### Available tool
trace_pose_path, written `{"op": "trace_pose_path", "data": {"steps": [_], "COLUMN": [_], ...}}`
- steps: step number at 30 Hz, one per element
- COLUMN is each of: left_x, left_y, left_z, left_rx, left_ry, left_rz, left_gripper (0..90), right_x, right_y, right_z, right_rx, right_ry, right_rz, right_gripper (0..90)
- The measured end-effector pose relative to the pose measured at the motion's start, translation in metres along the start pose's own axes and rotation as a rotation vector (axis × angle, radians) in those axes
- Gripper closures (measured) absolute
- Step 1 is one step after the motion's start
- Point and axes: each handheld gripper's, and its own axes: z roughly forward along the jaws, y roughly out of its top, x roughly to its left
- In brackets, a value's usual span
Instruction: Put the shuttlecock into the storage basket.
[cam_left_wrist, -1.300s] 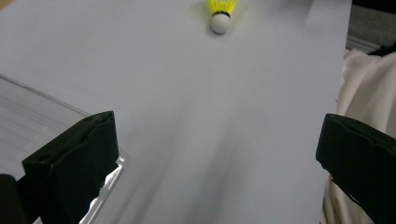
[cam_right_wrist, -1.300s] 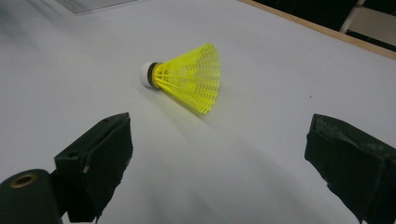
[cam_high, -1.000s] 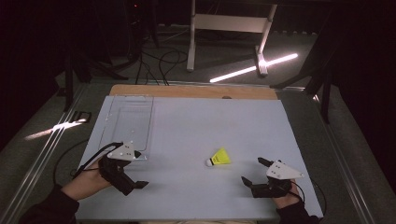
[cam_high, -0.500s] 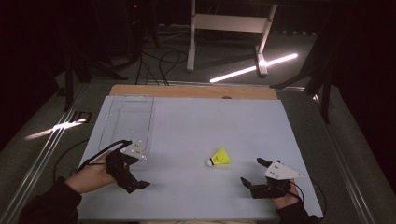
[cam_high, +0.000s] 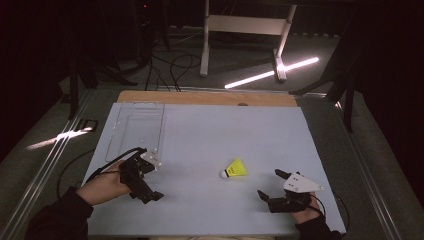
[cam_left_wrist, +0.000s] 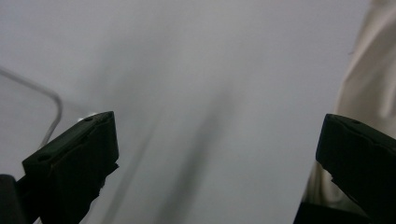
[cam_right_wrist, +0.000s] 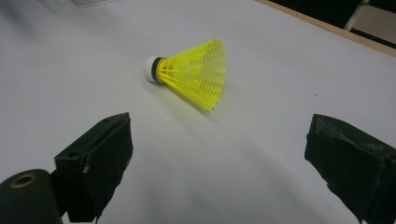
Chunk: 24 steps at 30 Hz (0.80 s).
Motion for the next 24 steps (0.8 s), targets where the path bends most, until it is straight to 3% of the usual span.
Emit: {"op": "trace_pose_path", "data": {"steps": [1,5,10,16,17,19,22,24], "left_x": [0.001,0.001,-0.001,-0.008,-0.011,-0.013,-0.014,-0.016], "left_y": [0.002,0.005,0.010,0.020,0.023,0.026,0.029,0.035], "left_z": [0.002,0.004,0.003,0.002,0.003,0.005,0.005,0.004], "left_rx": [0.018,0.031,-0.005,-0.043,-0.039,-0.038,-0.046,-0.080], "left_ry": [-0.014,-0.011,-0.035,-0.043,-0.038,-0.016,-0.012,-0.009], "left_rz": [-0.039,-0.039,-0.056,-0.019,0.007,0.017,0.015,0.013], "left_gripper": [0.1,0.1,0.0,0.1,0.1,0.1,0.1,0.1], "right_x": [0.000,0.000,0.000,0.000,0.000,0.000,0.000,0.000], "right_y": [0.000,0.000,0.000,0.000,0.000,0.000,0.000,0.000], "right_z": [0.000,0.000,0.000,0.000,0.000,0.000,0.000,0.000], "right_rx": [0.000,0.000,0.000,-0.001,0.000,0.000,-0.001,-0.002], "right_ry": [0.000,-0.001,-0.001,0.000,-0.001,-0.001,0.000,-0.002], "right_rz": [0.002,0.002,0.001,0.005,0.004,0.005,0.005,0.007], "right_gripper": [7.8,7.8,7.8,7.8,7.8,7.8,7.8,7.8]}}
